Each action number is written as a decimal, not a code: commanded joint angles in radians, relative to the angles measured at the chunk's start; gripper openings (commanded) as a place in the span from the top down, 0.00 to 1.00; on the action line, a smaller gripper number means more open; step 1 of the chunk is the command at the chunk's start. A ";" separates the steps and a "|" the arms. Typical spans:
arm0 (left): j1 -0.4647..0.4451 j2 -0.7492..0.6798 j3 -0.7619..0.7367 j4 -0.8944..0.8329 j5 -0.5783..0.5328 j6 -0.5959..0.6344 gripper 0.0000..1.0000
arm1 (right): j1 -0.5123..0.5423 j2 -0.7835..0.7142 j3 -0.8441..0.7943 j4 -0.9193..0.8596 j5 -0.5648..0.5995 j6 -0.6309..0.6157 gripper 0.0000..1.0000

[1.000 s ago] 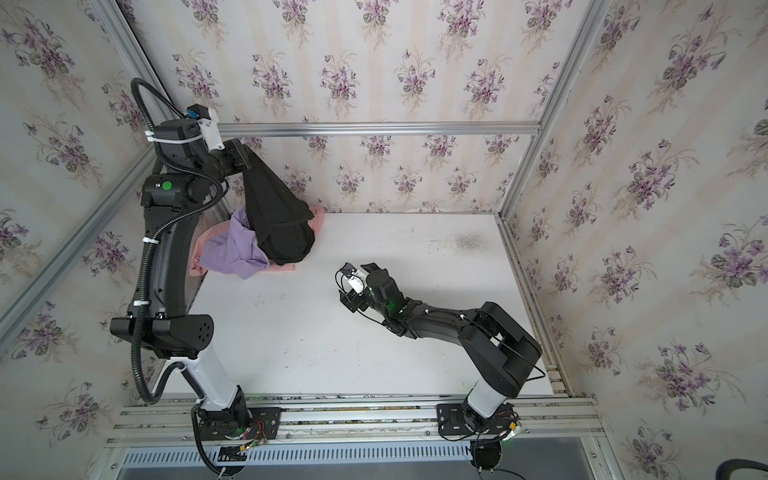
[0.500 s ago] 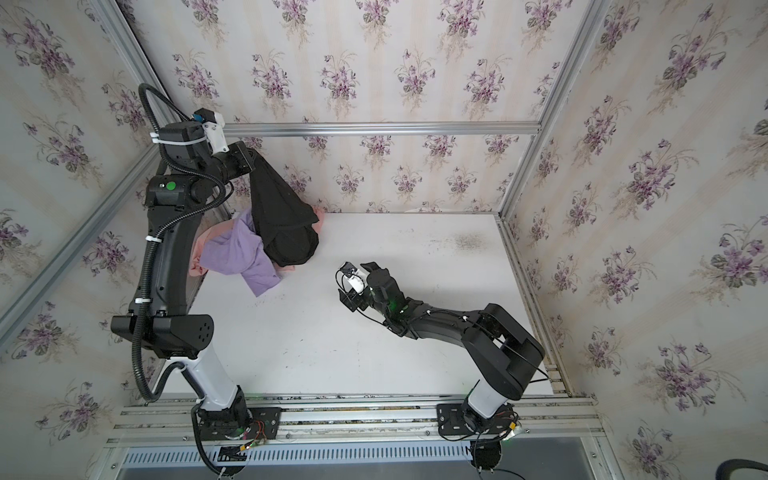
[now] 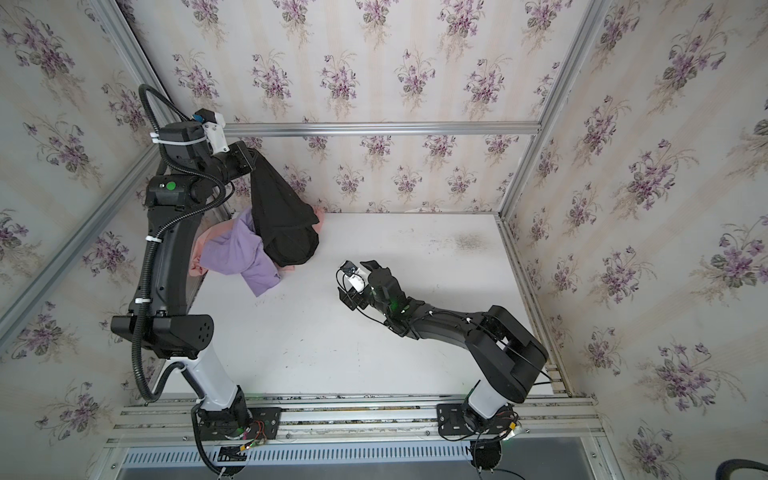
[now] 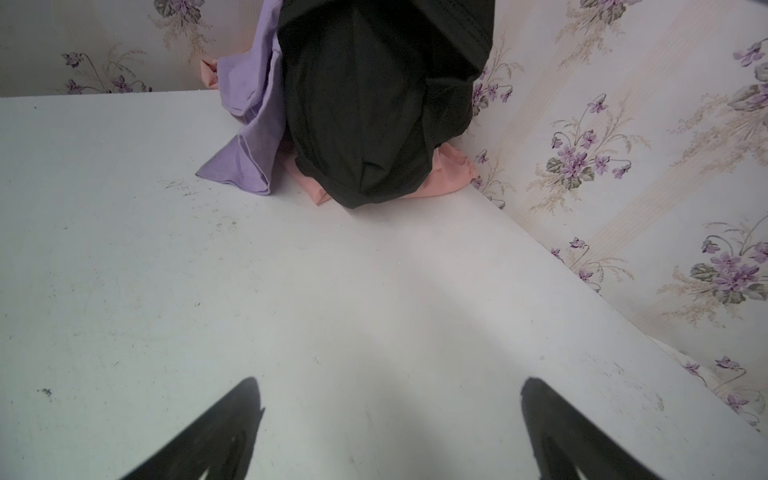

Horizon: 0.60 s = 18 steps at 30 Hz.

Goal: Pick out a specific cloth from the pile
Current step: 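Lift the black cloth up out of the pile with the left gripper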

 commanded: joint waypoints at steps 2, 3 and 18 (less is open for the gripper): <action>-0.001 -0.018 0.014 0.105 0.052 -0.031 0.97 | 0.001 -0.020 -0.012 0.045 -0.007 0.000 0.00; -0.001 -0.022 0.015 0.109 0.056 -0.039 0.97 | 0.002 -0.023 -0.015 0.047 -0.008 -0.001 0.00; -0.001 -0.027 0.044 0.192 0.032 -0.214 0.97 | 0.003 -0.060 -0.018 0.039 0.002 -0.004 0.00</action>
